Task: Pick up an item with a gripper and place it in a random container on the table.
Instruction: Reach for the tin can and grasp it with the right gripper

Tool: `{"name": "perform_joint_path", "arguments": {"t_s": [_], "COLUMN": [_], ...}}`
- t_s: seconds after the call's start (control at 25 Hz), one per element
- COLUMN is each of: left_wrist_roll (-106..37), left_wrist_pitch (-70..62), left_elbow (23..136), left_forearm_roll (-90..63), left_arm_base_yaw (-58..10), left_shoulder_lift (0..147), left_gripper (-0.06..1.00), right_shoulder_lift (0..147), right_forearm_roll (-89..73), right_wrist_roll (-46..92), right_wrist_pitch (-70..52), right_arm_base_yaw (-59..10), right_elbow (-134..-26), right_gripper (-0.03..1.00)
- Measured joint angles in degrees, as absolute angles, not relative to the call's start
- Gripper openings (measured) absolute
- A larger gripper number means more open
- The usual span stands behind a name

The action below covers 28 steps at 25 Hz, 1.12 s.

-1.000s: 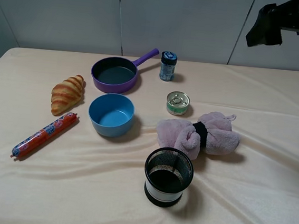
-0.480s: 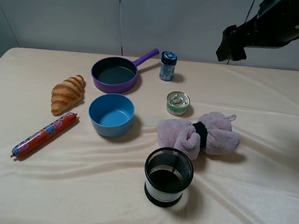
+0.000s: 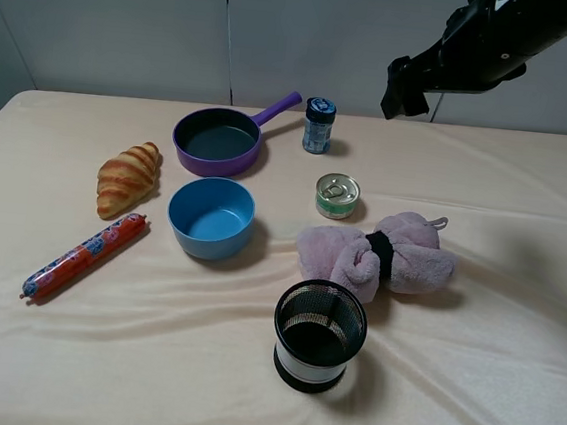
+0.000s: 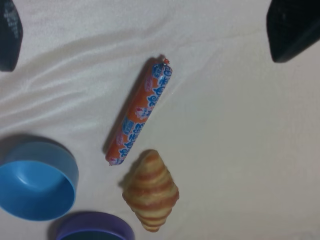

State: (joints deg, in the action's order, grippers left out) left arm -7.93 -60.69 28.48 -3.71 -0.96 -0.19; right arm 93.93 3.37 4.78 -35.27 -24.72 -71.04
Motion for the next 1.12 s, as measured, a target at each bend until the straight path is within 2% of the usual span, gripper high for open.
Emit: {"name": "perform_joint_path", "arguments": {"t_s": [0.24, 1.12], "left_wrist_roll": [-7.93, -7.93], "left_wrist_pitch": [-60.69, -60.69], "left_elbow": [28.48, 28.48], "left_forearm_roll": [-3.71, -3.71], "left_arm_base_yaw": [-0.96, -0.96], "left_shoulder_lift": [-0.19, -0.19], "left_gripper": [0.99, 0.99], "right_shoulder_lift": [97.88, 109.79], "right_forearm_roll": [2.37, -1.33], "right_wrist_roll": [5.04, 7.54], "right_wrist_pitch": [-35.44, -31.67], "right_arm_base_yaw": [-24.8, -27.13], "right_elbow": [-73.84, -73.9], "right_gripper": [0.69, 0.69]}}
